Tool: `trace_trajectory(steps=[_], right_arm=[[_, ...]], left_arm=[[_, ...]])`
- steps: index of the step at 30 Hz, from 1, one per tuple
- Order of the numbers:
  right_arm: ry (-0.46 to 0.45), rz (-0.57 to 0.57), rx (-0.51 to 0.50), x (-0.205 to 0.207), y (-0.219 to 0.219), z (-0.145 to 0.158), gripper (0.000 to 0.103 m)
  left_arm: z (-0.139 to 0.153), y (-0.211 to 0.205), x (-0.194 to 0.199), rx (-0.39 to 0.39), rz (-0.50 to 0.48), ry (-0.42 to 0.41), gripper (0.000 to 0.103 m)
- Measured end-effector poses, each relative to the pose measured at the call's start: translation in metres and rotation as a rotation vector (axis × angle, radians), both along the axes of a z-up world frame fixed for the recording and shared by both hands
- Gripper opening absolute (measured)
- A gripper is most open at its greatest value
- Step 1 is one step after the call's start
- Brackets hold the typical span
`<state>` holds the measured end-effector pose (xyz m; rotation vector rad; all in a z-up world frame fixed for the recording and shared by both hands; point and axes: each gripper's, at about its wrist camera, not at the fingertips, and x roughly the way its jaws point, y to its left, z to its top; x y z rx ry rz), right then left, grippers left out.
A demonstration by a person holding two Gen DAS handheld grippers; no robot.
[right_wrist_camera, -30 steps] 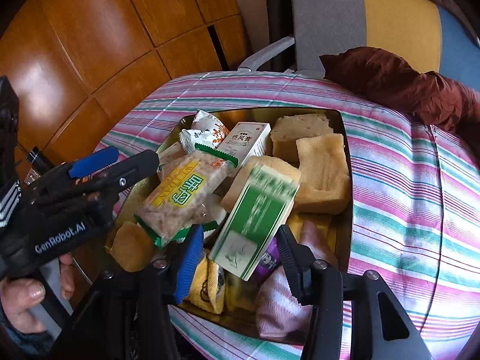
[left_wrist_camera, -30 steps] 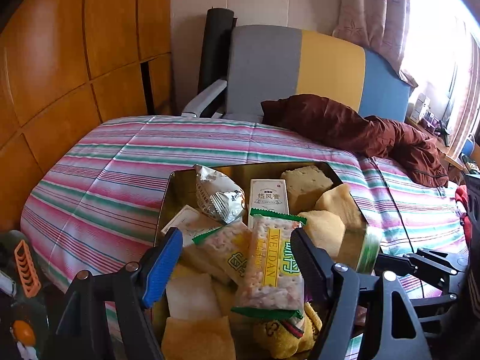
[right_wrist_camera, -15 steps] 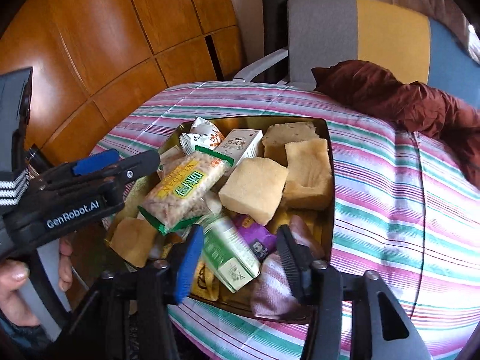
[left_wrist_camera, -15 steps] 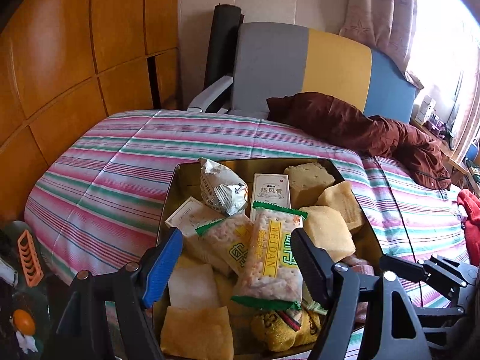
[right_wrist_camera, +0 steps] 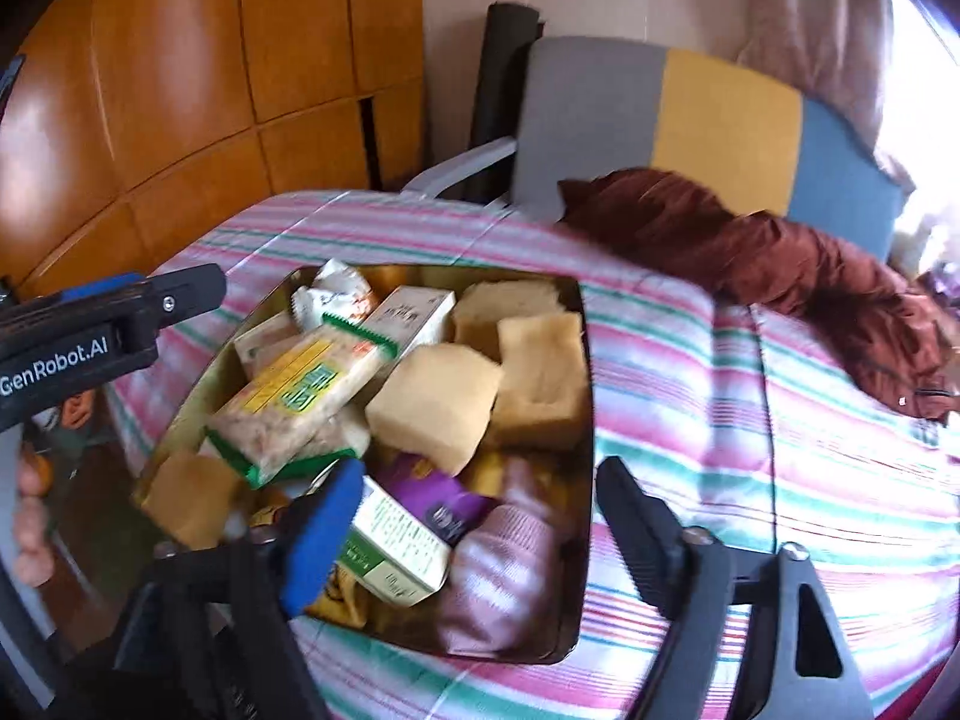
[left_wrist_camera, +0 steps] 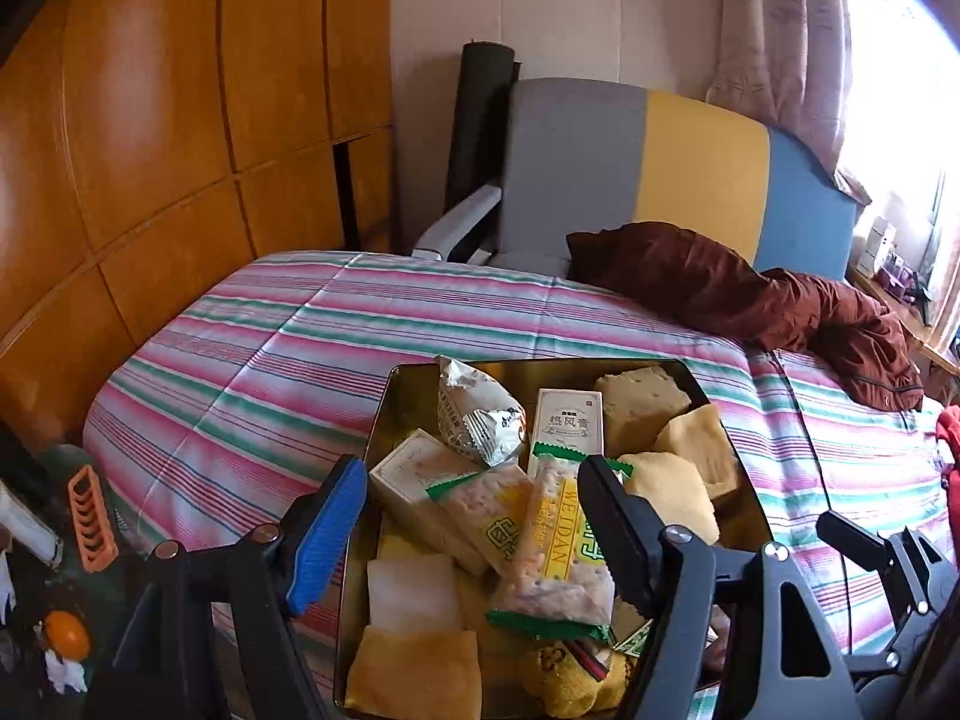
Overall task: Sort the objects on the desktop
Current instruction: 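Withdraw both open tools from the filled tray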
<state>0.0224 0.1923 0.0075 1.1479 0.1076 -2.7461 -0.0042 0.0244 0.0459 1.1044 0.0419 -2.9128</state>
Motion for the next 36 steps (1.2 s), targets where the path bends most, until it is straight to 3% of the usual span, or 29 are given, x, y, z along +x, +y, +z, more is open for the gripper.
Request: trace_trajectory(steps=[4,7,21,36], right_arm=[[0.020,0.008,0.040,0.001,-0.007,-0.002,0.087],[0.021,0.018,0.052,0.002,-0.010,-0.005,0.087],[0.061,0.000,0.047,-0.011,-0.003,-0.002,0.089],[0.065,-0.030,0.031,-0.014,0.004,-0.008,0.092]], left_arm=[[-0.005,0.002,-0.002,0.036,-0.018,-0.014,0.066],[-0.009,0.007,-0.004,0.054,-0.039,-0.036,0.054],[-0.023,0.027,-0.009,0.038,-0.081,-0.093,0.052],[-0.022,0.034,-0.008,0.044,-0.107,-0.094,0.052]])
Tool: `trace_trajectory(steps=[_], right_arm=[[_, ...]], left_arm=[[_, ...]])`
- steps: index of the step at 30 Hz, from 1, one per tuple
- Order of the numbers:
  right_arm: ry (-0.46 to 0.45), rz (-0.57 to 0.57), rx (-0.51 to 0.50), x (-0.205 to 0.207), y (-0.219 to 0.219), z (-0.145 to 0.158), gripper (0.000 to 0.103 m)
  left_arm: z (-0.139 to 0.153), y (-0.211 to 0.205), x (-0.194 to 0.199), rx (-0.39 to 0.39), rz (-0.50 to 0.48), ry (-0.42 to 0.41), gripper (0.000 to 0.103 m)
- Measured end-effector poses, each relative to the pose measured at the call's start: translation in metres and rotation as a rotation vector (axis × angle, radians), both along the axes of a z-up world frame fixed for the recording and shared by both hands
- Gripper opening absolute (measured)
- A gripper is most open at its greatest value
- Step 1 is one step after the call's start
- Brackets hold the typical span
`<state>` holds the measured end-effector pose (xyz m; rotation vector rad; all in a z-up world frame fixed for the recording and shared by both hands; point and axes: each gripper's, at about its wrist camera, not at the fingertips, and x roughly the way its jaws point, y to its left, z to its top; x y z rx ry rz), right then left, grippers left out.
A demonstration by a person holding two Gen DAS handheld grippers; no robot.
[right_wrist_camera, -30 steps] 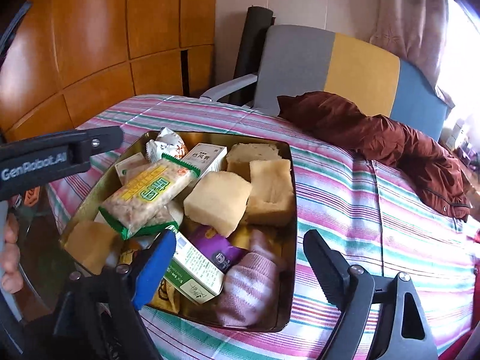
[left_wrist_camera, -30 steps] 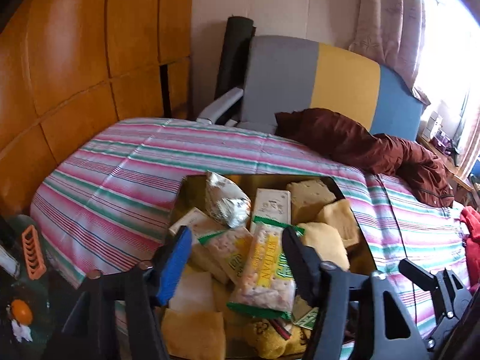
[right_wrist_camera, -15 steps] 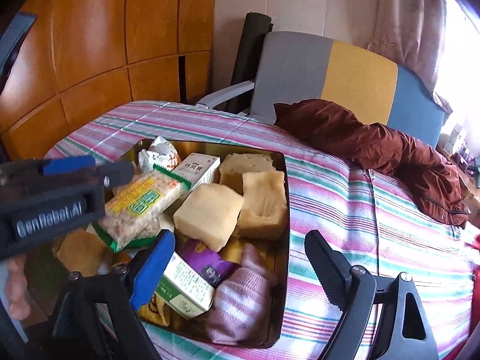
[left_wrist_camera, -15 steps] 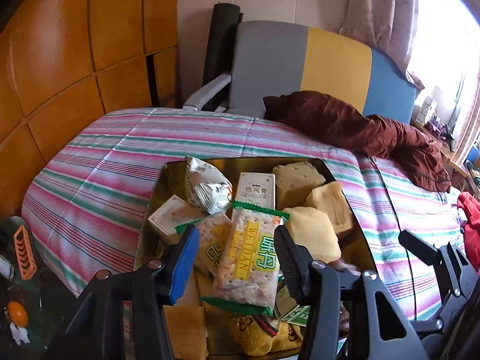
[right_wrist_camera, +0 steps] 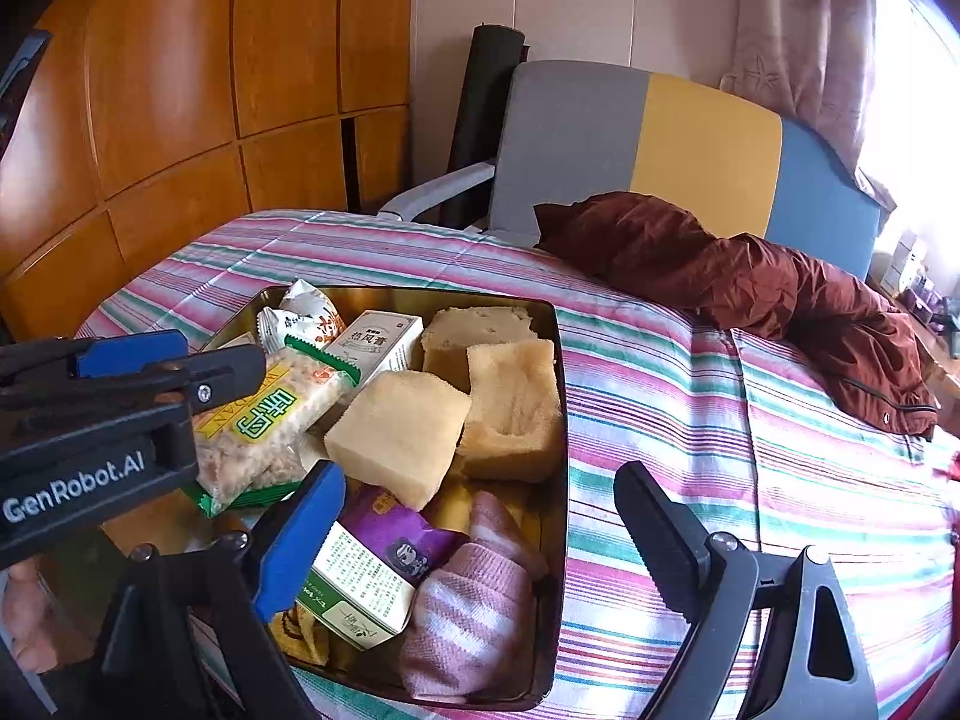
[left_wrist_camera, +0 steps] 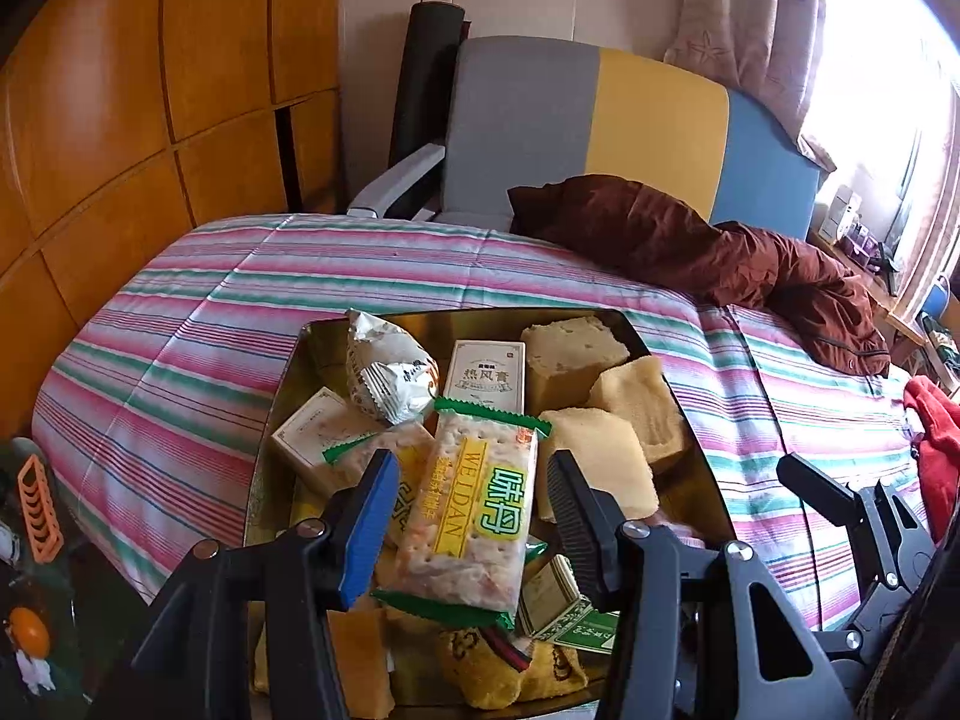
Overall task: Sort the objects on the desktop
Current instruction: 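Withdraw both open tools from the filled tray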
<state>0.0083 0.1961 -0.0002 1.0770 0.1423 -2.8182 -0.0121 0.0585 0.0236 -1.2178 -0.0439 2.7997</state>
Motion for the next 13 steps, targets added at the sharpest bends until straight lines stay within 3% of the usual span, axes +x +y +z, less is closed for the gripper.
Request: trace_trajectory(steps=[5,7,13], right_arm=[[0.000,-0.002,0.005,0.0000,-0.0007,-0.0006,0.093],[0.004,-0.006,0.009,0.0007,-0.0008,0.0001,0.093],[0.030,-0.021,0.023,0.0032,-0.0008,0.0052,0.093]], left_arm=[[0.0013,-0.0016,0.0015,0.004,-0.003,0.011,0.051],[0.0016,-0.0023,0.0023,0.010,-0.014,0.022,0.044],[0.0020,-0.0065,0.0032,0.009,-0.002,0.030,0.043]])
